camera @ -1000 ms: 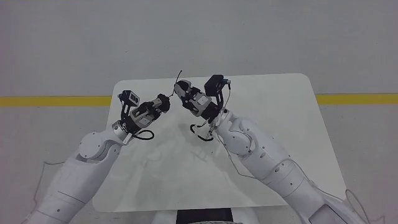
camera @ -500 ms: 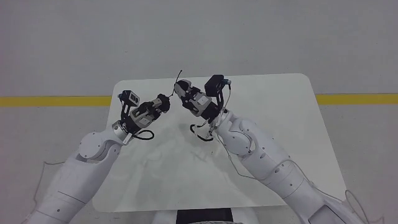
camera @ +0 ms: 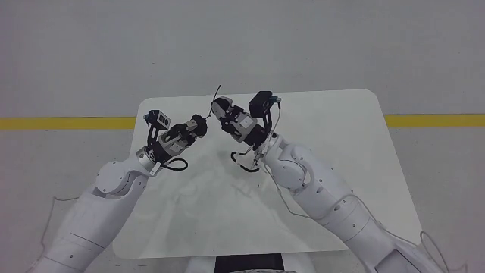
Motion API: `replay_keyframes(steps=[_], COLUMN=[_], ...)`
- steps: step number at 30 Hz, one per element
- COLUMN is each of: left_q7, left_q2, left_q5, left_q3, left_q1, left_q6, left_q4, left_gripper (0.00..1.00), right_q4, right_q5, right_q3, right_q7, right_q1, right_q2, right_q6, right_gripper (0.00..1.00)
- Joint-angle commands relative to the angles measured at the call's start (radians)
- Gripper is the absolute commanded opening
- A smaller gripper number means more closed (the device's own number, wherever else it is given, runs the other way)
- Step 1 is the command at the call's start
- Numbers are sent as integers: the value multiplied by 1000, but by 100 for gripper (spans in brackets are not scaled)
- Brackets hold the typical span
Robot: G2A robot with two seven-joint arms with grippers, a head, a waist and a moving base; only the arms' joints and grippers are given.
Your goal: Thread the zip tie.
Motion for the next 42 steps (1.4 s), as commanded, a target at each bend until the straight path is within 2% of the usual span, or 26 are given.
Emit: replay_keyframes(steps=[1,28,42], left_q7=[0,0,0], left_q2=[0,0,0], left_q5=[0,0,0], left_q3=[0,0,0], left_q1=[0,0,0], left_q6=[0,0,0], left_q4=[0,0,0], left_gripper=[0,0,0], right_q4=[3,16,-2], right_q5=[1,-6,-15], right_q3=[-2,6,18], right_q7=[-1,3,7], right_q1=[2,5,-6], right_q2=[-1,-8,-4], right_q6=[0,0,0], right_gripper=[0,0,0])
